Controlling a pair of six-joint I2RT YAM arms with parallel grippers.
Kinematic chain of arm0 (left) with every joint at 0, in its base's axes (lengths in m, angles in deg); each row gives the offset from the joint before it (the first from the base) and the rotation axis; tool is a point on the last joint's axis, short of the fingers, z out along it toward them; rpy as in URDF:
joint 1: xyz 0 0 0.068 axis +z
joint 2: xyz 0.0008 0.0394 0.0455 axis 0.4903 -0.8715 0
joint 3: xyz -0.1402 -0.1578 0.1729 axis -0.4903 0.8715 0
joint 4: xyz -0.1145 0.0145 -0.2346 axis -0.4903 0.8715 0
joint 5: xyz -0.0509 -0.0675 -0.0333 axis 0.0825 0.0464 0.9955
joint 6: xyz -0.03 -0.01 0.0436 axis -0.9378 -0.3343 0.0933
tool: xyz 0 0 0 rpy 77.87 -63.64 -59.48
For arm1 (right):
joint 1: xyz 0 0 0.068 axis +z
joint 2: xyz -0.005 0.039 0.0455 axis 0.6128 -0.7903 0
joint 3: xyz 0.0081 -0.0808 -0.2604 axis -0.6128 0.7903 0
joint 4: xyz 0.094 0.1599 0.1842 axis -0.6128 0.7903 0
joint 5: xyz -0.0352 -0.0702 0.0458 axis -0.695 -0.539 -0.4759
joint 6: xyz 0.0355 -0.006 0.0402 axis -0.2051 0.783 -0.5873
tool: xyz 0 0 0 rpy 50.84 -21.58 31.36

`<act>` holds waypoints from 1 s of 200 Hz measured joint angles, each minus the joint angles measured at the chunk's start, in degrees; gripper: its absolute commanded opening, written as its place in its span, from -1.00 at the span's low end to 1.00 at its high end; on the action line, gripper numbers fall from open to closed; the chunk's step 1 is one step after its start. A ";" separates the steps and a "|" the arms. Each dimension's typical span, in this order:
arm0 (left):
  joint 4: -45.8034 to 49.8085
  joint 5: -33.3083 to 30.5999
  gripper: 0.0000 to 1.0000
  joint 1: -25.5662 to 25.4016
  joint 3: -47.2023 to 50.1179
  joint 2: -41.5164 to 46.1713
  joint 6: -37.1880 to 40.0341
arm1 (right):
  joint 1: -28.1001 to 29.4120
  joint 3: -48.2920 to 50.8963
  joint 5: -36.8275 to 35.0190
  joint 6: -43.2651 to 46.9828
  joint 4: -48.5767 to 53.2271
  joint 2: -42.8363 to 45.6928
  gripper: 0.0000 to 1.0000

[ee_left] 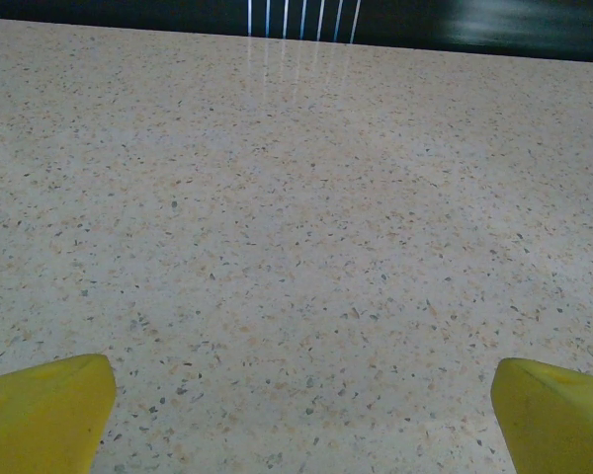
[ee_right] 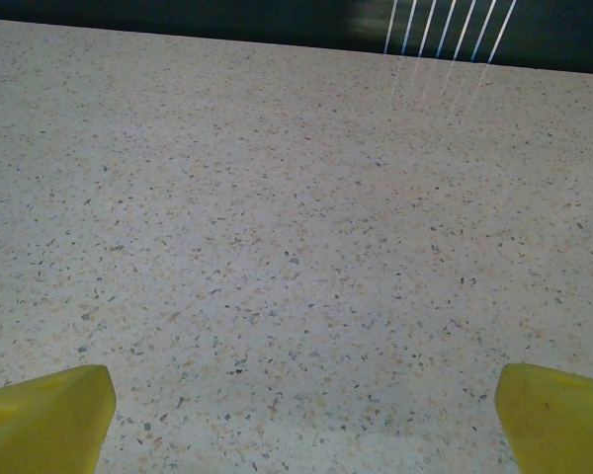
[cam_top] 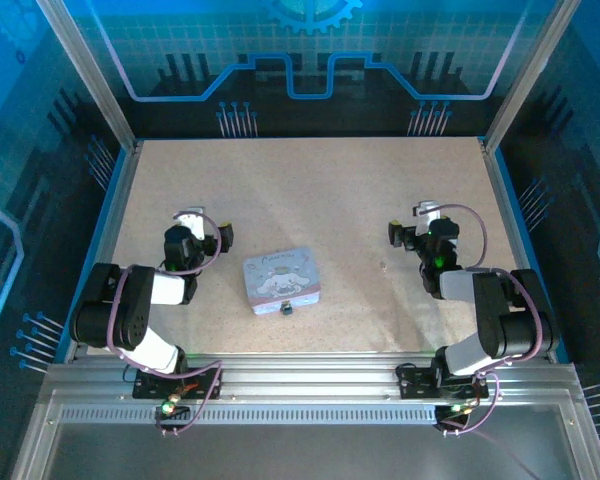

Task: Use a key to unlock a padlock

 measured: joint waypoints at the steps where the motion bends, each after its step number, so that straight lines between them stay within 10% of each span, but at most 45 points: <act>1: 0.02 0.00 0.98 0.00 0.00 0.00 0.00 | 0.00 0.00 0.00 0.00 0.00 0.00 0.99; 200: -3.26 -1.09 0.98 0.00 5.07 5.64 -0.07 | 0.07 -1.95 0.04 -0.22 9.03 4.61 0.99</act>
